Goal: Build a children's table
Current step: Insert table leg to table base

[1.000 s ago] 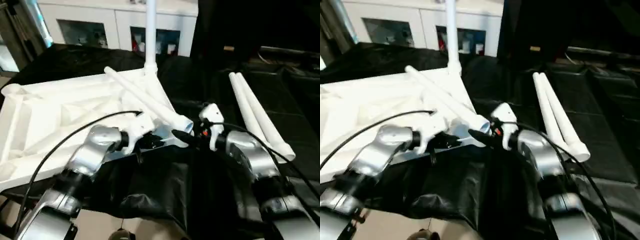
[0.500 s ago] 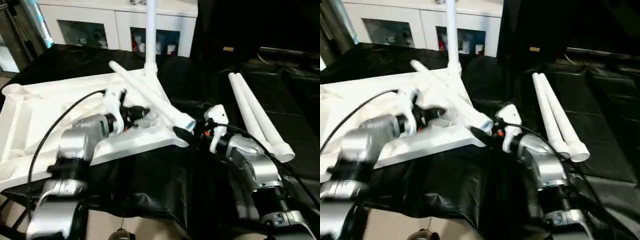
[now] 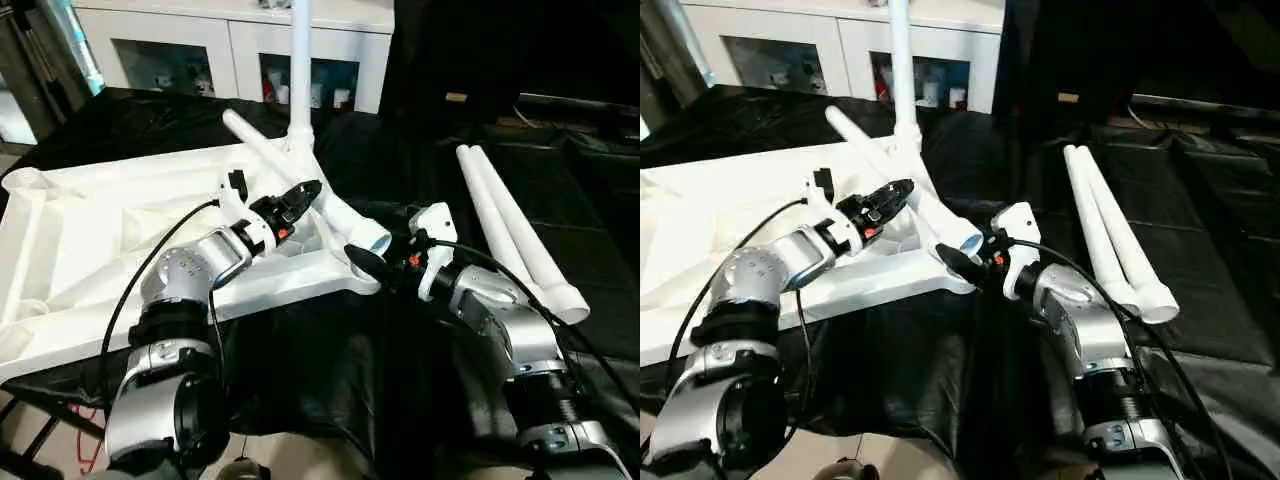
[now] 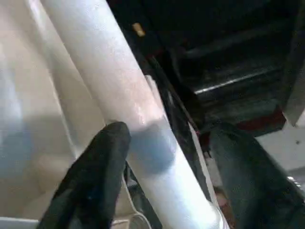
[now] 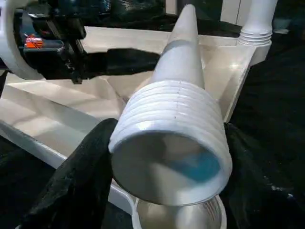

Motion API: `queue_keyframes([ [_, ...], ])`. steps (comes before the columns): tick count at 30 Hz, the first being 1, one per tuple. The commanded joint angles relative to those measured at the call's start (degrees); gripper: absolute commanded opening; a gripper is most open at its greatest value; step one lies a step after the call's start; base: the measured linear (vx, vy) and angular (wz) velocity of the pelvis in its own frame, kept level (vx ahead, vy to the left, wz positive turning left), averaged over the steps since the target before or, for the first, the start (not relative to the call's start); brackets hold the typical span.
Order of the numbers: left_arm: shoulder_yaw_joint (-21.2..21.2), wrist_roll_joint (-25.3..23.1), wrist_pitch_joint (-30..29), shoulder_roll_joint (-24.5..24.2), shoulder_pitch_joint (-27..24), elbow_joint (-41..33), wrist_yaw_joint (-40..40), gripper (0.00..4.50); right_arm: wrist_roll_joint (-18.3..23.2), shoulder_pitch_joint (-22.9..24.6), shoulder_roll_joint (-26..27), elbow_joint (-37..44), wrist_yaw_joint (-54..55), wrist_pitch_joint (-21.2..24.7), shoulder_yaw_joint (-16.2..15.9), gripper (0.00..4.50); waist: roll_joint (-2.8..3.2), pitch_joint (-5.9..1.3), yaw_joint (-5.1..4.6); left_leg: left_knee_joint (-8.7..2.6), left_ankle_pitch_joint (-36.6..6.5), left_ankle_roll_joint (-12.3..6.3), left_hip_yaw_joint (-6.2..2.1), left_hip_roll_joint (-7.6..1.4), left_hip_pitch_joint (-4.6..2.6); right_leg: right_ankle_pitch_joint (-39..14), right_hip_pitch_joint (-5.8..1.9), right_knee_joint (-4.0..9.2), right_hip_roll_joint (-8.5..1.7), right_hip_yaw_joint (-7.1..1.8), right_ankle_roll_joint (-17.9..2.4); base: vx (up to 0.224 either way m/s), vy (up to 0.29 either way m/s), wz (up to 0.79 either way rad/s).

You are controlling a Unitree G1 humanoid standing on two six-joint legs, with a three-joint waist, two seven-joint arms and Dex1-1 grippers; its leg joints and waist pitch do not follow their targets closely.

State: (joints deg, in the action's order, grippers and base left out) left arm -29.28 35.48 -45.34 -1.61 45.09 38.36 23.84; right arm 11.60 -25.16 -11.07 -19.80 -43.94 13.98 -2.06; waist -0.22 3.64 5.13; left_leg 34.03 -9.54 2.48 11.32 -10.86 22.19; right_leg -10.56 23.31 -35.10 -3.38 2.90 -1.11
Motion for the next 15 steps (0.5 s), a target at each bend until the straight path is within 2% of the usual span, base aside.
queue_keyframes([
  [1, 0.19, -0.61, 1.47, 0.43, 1.18, 1.71, -2.18, 3.39, 1.04, -1.56, 0.61, 2.27, -0.5, 0.23, -0.66, 2.86, -0.28, -4.41, 0.1, -3.23, -8.54, -4.01, -1.36, -2.02, -1.23, -7.63, -3.28, 4.28, -4.47, -2.28, -12.0, 0.0, 0.0, 0.0],
  [2, -0.08, -1.16, 1.85, 0.41, 1.43, 2.73, -3.44, 3.42, 1.03, -1.66, 0.75, 2.34, -0.35, 0.21, -0.73, 2.86, -0.05, -4.39, 0.06, -3.27, -8.66, -3.91, -1.39, -2.08, -1.25, -7.36, -3.26, 4.21, -4.43, -2.27, -12.02, 0.0, 0.0, 0.0],
  [5, -1.81, -1.04, 3.51, 0.39, 2.07, 5.28, -6.3, 3.42, 1.15, -1.6, 1.15, 3.18, 0.1, 0.3, -1.05, 2.86, 0.14, -4.48, -0.01, -3.19, -8.32, -4.02, -1.42, -2.0, -1.22, -5.73, -3.31, 4.1, -4.36, -2.28, -12.01, 0.0, 0.0, 0.0],
  [7, -3.26, 0.65, 4.1, 0.24, 2.57, 6.13, -6.56, 3.42, 1.08, -1.32, 1.34, 3.55, 0.48, 0.12, -1.15, 2.85, -0.09, -4.49, -0.03, -3.21, -8.59, -3.83, -1.37, -2.02, -1.3, -5.64, -3.34, 4.1, -4.42, -2.25, -12.42, 0.0, 0.0, 0.0],
  [11, -4.15, 1.3, 5.9, -0.06, 3.15, 8.3, -8.18, 3.42, 1.16, -0.55, 1.33, 5.43, 0.78, 1.01, -1.29, 2.84, -0.07, -4.4, -0.08, -3.26, -9.25, -3.52, -1.37, -1.99, -1.35, -6.71, -3.34, 4.26, -4.44, -2.29, -12.23, 0.0, 0.0, 0.0],
  [12, -4.84, 2.33, 6.81, 0.07, 3.52, 8.76, -7.63, 3.42, 1.21, -0.34, 1.19, 5.9, 0.63, 1.28, -1.3, 2.84, -0.39, -4.39, -0.07, -3.27, -8.81, -3.51, -1.36, -2.03, -1.34, -6.74, -3.38, 4.15, -4.51, -2.33, -12.11, 0.0, 0.0, 0.0],
  [14, -6.1, 3.78, 7.73, 0.26, 3.91, 8.96, -7.1, 3.42, 1.25, -0.21, 1.07, 6.11, 0.44, 1.49, -1.39, 2.84, -0.3, -4.41, -0.11, -3.23, -8.75, -3.55, -1.33, -2.06, -1.33, -6.62, -3.35, 4.15, -4.53, -2.35, -12.16, 0.0, 0.0, 0.0],
  [15, -7.23, 4.99, 8.17, 0.37, 4.21, 9.08, -6.63, 3.42, 1.28, -0.04, 0.96, 6.06, 0.06, 1.61, -1.6, 2.84, -0.64, -4.4, -0.18, -3.21, -8.7, -3.66, -1.25, -2.04, -1.33, -6.57, -3.35, 4.18, -4.5, -2.35, -12.21, 0.0, 0.0, 0.0],
])
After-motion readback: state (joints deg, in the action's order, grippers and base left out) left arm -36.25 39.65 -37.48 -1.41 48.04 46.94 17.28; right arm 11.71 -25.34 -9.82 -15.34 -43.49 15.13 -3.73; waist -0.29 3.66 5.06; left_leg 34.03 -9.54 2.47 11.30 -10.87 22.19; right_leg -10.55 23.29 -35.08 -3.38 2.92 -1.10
